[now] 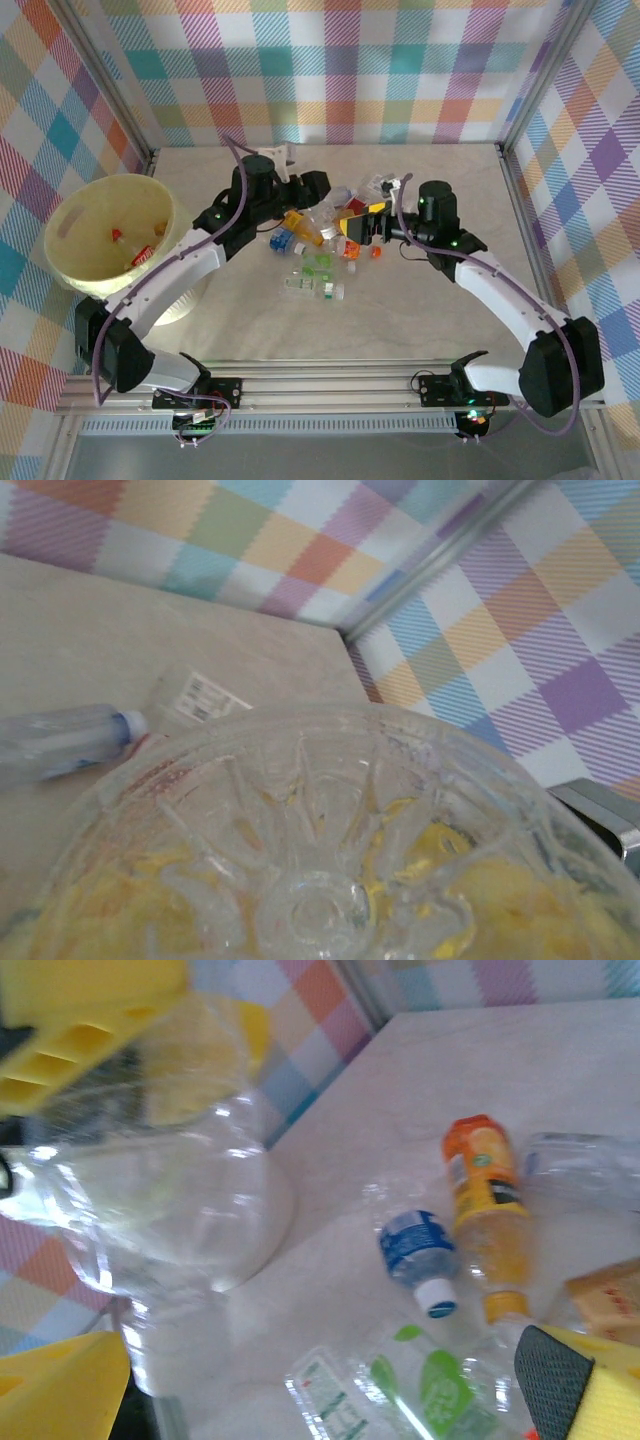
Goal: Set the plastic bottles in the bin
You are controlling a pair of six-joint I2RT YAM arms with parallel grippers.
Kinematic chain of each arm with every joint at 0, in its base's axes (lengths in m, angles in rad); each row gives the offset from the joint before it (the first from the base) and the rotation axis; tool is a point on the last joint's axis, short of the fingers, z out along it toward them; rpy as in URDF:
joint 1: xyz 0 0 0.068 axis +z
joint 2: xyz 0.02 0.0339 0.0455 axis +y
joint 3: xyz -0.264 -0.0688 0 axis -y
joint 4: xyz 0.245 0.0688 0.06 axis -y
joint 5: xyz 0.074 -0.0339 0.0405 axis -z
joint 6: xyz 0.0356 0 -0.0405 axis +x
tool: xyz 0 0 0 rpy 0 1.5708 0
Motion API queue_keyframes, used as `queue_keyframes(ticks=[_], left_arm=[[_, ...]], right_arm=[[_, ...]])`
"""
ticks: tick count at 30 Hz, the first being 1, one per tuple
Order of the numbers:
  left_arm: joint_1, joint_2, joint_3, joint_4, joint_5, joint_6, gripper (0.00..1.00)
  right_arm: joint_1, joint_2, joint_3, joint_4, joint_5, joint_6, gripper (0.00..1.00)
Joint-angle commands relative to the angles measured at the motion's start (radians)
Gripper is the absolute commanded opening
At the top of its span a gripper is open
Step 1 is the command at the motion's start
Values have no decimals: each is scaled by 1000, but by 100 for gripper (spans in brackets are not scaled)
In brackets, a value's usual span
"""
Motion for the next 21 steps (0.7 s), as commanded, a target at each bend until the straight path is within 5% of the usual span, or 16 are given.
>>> queue_keyframes(ticks=[1, 10, 21], left_arm=[[-5, -71, -5, -67, -142, 52, 54], [-5, -259, 21, -288, -472, 106, 52], [-3, -490, 68, -487, -884, 187, 51]], right_arm=[[4, -39, -25, -4, 151, -48, 100], [4, -98, -102, 61, 332, -50, 100], [4, -99, -121, 108, 386, -89, 100]])
